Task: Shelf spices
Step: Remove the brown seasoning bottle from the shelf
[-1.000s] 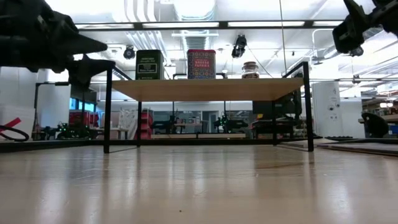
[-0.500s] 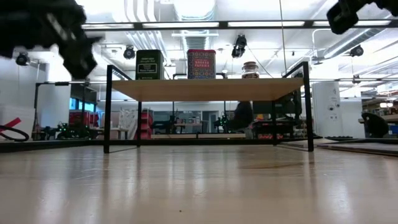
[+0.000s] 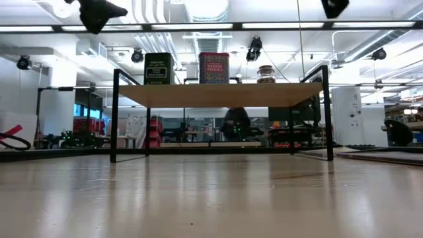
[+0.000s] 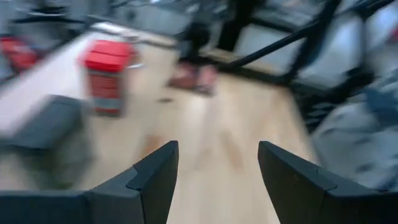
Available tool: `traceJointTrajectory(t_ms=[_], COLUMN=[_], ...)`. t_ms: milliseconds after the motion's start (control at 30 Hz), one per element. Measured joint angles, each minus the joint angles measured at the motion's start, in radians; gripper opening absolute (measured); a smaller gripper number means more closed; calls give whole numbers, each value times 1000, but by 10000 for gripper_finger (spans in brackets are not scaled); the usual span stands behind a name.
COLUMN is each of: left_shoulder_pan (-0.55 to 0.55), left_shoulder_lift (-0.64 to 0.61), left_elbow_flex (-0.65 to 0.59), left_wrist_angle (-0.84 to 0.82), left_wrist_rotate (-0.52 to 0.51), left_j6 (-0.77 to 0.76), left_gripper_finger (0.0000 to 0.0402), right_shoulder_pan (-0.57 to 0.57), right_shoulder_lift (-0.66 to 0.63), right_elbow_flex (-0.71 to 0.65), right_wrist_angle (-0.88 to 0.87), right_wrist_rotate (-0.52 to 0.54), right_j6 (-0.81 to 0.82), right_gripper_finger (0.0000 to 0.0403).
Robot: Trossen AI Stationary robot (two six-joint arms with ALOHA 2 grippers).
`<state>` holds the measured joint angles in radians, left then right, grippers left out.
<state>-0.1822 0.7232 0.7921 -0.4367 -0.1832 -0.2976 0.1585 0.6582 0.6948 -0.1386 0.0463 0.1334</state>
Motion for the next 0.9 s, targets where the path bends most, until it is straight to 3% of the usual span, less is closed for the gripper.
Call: traceJointTrajectory(t_ms=[300,567,900], left_shoulder_pan=[1,1,1], left_shoulder_lift=[175,258,236], left_elbow_flex=[227,292,279], left_wrist_angle=[-215,-292,-291], left_wrist_rotate=[-129,-225,-253], left_j6=[95,152,169], left_gripper_finger=[210,224,228], right_shoulder_pan=[-47,-154,-314], right_shoulder_lift=[248,449,574], right_elbow_flex=[282,517,561], right_wrist_angle=[-345,-557,-583], right_wrist_rotate=[191,190,58], right_j6=[-110,-189,-240], right_gripper_finger=[230,263,295])
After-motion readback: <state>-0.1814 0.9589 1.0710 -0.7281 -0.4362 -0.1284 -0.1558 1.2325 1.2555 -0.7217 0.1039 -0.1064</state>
